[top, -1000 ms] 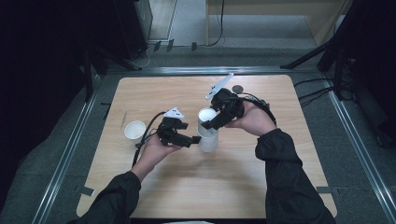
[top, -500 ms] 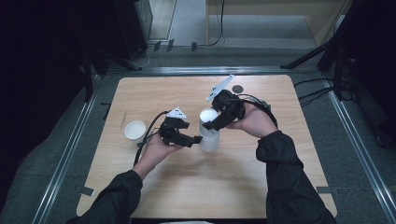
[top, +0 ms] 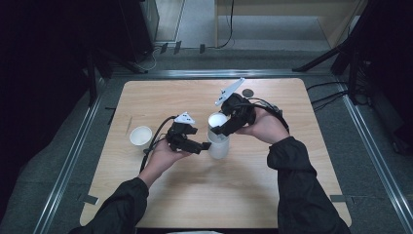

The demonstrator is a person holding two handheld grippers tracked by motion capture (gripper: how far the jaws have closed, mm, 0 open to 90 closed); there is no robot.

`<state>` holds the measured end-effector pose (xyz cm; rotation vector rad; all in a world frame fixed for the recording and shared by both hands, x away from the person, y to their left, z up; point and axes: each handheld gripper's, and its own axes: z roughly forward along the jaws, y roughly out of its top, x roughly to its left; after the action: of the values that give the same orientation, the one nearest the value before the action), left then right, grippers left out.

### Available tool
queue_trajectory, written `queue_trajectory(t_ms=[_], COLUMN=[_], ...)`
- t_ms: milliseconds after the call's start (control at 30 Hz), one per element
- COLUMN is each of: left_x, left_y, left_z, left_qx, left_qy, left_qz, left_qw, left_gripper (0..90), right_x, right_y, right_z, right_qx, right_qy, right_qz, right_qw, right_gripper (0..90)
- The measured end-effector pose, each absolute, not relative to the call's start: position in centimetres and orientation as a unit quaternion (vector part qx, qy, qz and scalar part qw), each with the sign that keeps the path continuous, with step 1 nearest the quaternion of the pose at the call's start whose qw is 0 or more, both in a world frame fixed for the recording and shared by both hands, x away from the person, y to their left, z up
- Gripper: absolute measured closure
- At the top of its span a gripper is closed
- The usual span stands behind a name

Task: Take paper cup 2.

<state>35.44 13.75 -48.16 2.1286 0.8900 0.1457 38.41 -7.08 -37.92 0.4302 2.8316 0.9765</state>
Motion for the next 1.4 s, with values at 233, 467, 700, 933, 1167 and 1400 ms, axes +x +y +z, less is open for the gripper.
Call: queue_trajectory(t_ms=[233,467,700,933,1167,1400], left_x=[35.44,35.34,35.45,35.15,35.44,35.50], left_y=[13.73,13.60,13.53,13.83,13.63,13.55], left_z=[-48.13,-48.02,-48.24,-47.68,-48.04,-48.05], left_qx=[0.844,0.847,0.851,0.846,0.845,0.844], left_qy=[0.351,0.347,0.348,0.341,0.350,0.350], left_qz=[0.060,0.068,0.063,0.056,0.060,0.059], left_qw=[0.401,0.397,0.389,0.405,0.399,0.402], left_gripper=[14.2,14.2,14.3,14.5,14.5,14.6], right_x=[38.33,38.25,38.23,38.31,38.35,38.22], right_y=[-6.89,-6.82,-7.04,-7.11,-7.10,-6.74], right_z=[-37.88,-37.70,-37.35,-37.42,-37.44,-37.94], right_qx=[0.143,0.145,0.148,0.150,0.153,0.142], right_qy=[0.933,0.932,0.929,0.930,0.930,0.934], right_qz=[0.323,0.324,0.333,0.331,0.330,0.322], right_qw=[0.064,0.065,0.060,0.059,0.057,0.064], right_gripper=[35.0,35.5,36.0,36.0,35.8,29.7])
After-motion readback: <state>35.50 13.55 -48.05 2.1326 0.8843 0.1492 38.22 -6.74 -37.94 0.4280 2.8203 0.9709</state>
